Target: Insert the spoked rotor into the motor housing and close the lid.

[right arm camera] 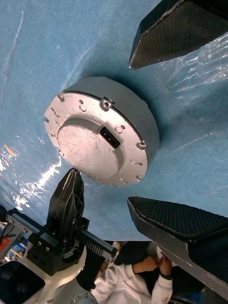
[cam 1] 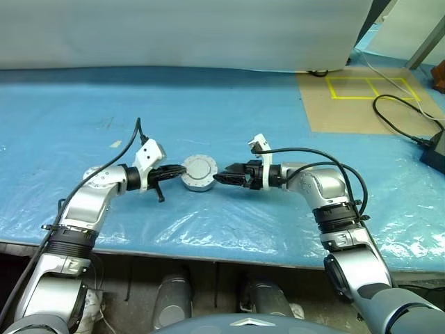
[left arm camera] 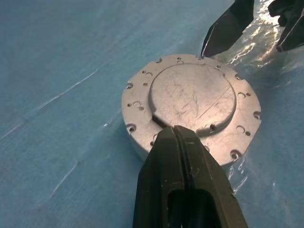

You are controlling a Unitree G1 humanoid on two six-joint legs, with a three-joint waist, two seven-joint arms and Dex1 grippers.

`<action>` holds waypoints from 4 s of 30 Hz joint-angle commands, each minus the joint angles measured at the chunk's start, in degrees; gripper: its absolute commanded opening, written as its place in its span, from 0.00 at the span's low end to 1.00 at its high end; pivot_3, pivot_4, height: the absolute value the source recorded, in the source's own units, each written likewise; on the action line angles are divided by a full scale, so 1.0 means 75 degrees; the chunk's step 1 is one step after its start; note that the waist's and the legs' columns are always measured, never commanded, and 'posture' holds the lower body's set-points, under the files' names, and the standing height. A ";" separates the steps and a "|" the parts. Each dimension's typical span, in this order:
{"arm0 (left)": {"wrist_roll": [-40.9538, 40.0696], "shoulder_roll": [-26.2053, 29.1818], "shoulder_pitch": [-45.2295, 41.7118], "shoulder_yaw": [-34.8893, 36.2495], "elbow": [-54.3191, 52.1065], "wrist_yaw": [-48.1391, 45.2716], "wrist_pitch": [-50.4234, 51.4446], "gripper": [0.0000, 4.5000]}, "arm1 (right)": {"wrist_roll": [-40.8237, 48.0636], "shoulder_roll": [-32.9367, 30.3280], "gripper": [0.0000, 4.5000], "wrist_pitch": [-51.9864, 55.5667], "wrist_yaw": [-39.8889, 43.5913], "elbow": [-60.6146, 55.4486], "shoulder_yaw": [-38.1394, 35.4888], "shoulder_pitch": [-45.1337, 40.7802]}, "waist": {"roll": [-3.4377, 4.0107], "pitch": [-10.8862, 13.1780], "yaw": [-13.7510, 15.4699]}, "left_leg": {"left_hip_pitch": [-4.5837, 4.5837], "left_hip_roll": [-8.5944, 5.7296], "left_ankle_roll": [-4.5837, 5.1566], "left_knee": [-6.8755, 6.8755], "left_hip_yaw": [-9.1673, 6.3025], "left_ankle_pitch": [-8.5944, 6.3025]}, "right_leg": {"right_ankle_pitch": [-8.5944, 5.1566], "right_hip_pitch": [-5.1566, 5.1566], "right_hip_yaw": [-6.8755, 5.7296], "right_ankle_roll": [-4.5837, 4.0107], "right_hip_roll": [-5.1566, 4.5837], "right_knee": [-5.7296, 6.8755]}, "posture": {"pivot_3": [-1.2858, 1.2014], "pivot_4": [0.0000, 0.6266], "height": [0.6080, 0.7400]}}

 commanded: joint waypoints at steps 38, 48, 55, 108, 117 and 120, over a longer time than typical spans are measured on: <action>0.0314 -0.0316 -0.0189 -0.0205 0.0231 0.0187 -0.0269 0.00 | 0.1450 0.1262 0.99 0.2323 -0.1840 0.1036 -0.1679 -0.0365 | 0.0000 0.0000 0.0166 | -0.0023 0.0008 -0.0003 0.0074 -0.0011 0.0001 | 0.0002 -0.0007 -0.0005 -0.0001 -0.0001 0.0044 | 0.52 0.24 1.00; 0.0349 -0.0322 -0.0229 -0.0194 0.0284 0.0248 -0.0307 0.00 | 0.1166 0.1368 0.99 0.1393 -0.2048 0.1578 -0.1451 -0.0392 | 0.0000 0.0000 0.0143 | -0.0007 0.0010 -0.0029 0.0079 -0.0011 -0.0014 | -0.0009 0.0005 -0.0003 -0.0020 -0.0002 0.0041 | 0.52 0.24 1.00; 0.0367 -0.0313 -0.0219 -0.0173 0.0283 0.0251 -0.0298 0.00 | 0.1118 0.1637 0.99 0.0957 -0.2323 0.2105 -0.1611 -0.0437 | -0.0001 -0.0001 0.0125 | 0.0013 0.0011 -0.0030 0.0083 -0.0011 -0.0014 | -0.0014 0.0021 -0.0001 -0.0029 -0.0001 0.0042 | 0.52 0.24 1.00; -0.3876 -0.0855 0.1022 0.3181 -0.1446 0.1593 0.3124 0.14 | 0.3738 0.2137 0.24 0.2580 -0.3004 0.2036 -0.4297 -0.1121 | -0.0003 0.0000 0.0150 | -0.0152 0.0011 -0.0003 0.0107 -0.0043 0.0003 | 0.0004 -0.0106 -0.0040 -0.0007 -0.0002 0.0059 | 0.52 0.24 1.00; -0.4723 -0.1426 0.1127 0.3648 -0.1284 0.2172 0.3333 0.82 | 0.4471 0.2282 0.24 0.3034 -0.3709 0.1760 -0.4846 -0.1588 | -0.0004 0.0000 0.0204 | -0.0153 0.0011 -0.0004 0.0106 -0.0045 0.0003 | 0.0005 -0.0105 -0.0041 -0.0006 -0.0001 0.0058 | 0.52 0.24 1.00; -0.5244 -0.1582 0.1081 0.3752 -0.1453 0.2208 0.3520 0.99 | 0.4555 0.2254 0.24 0.3052 -0.3806 0.1771 -0.4875 -0.1644 | -0.0004 0.0000 0.0223 | -0.0155 0.0010 -0.0005 0.0106 -0.0045 0.0004 | 0.0006 -0.0105 -0.0042 -0.0004 -0.0001 0.0056 | 0.52 0.24 1.00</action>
